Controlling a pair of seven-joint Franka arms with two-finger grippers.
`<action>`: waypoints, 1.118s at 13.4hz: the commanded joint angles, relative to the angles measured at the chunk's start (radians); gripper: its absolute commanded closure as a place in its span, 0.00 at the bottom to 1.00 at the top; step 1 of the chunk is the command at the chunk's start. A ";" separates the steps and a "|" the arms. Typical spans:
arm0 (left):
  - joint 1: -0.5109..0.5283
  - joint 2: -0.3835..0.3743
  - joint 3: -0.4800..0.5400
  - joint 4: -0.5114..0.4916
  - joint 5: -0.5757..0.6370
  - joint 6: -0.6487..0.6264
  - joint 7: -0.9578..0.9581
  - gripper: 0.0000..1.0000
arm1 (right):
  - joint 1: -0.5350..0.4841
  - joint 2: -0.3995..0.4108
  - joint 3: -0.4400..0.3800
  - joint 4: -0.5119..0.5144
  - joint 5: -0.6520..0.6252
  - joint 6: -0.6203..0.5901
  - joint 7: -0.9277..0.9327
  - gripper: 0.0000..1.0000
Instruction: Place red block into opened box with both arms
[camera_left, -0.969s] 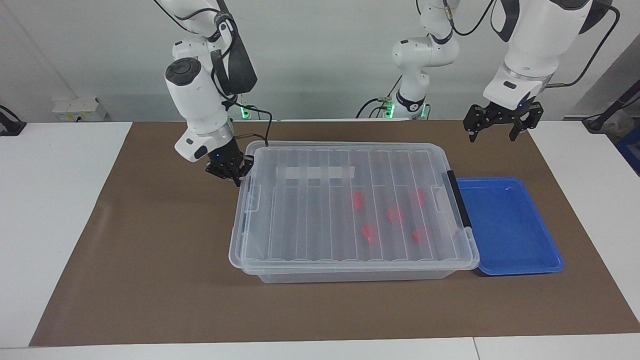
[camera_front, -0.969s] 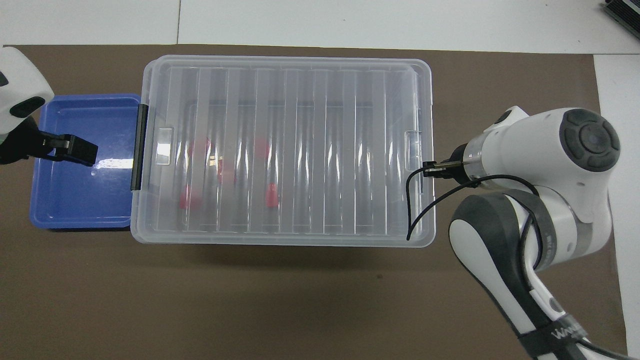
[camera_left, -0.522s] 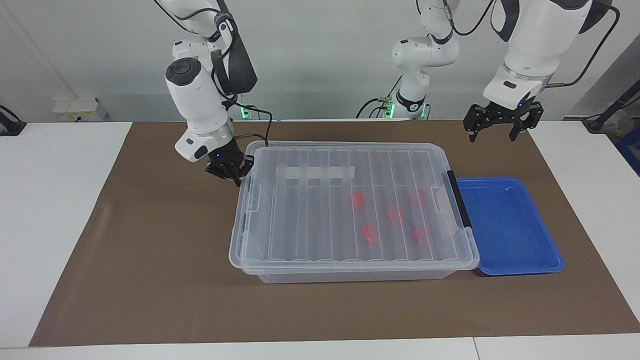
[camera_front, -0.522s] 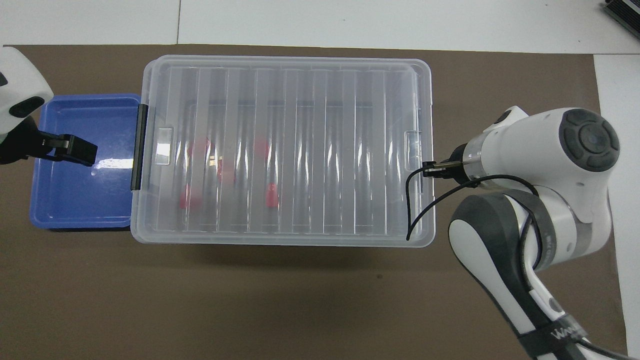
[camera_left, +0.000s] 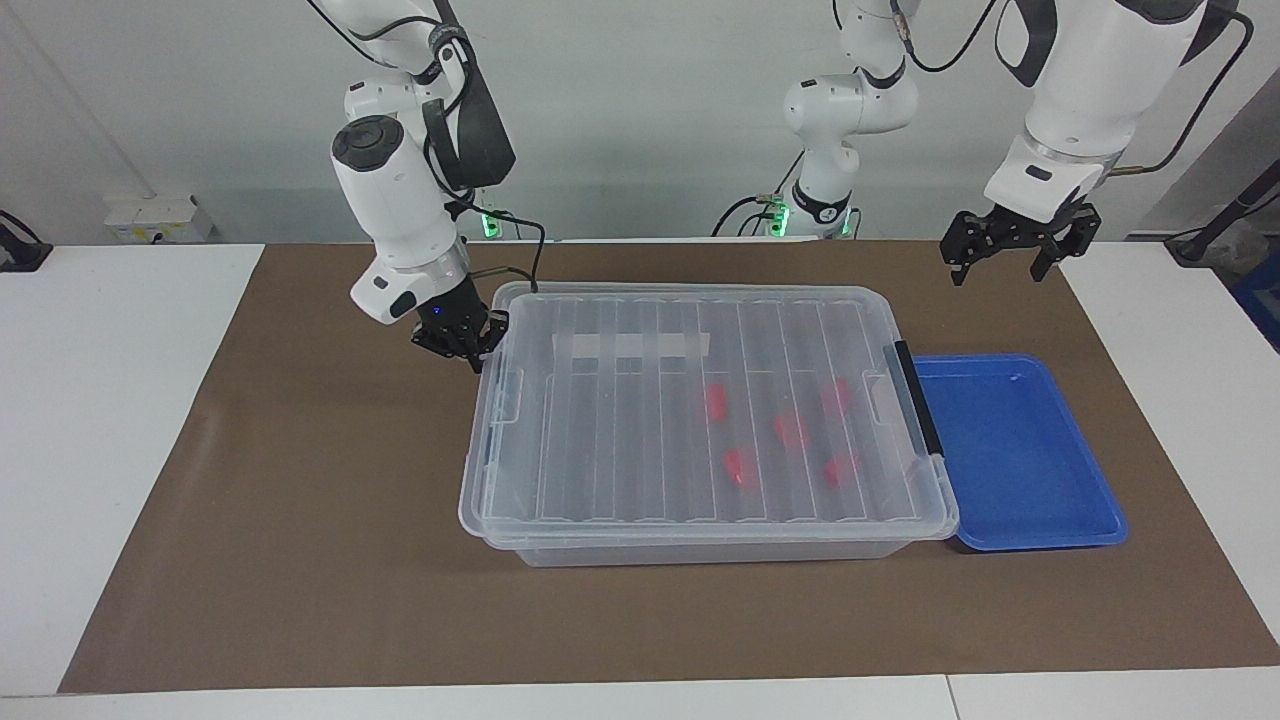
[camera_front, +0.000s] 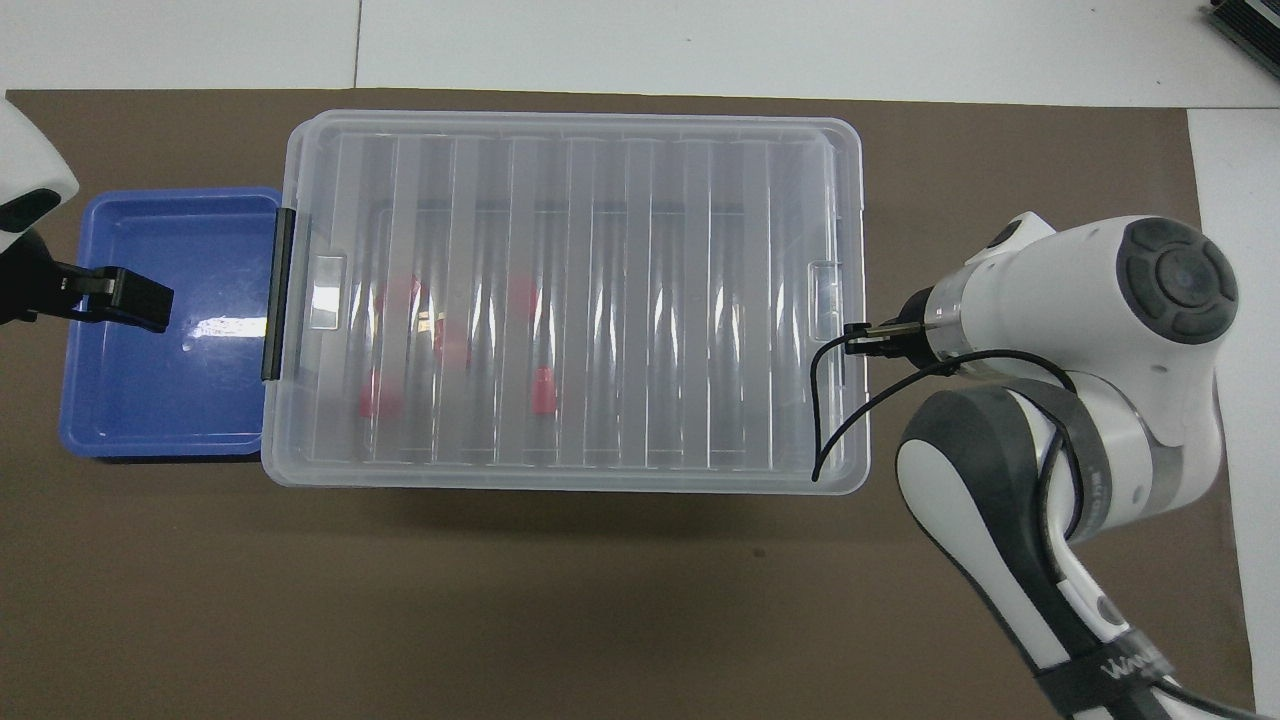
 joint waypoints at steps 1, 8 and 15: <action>0.004 -0.028 0.003 -0.032 -0.013 0.001 0.001 0.00 | 0.007 -0.026 0.007 -0.025 0.024 0.009 -0.018 1.00; 0.004 -0.028 0.003 -0.032 -0.012 0.001 0.001 0.00 | 0.007 -0.025 0.005 -0.016 0.024 0.004 -0.045 1.00; 0.004 -0.028 0.003 -0.032 -0.012 0.001 0.001 0.00 | -0.073 -0.072 -0.004 -0.005 0.019 -0.016 -0.025 0.05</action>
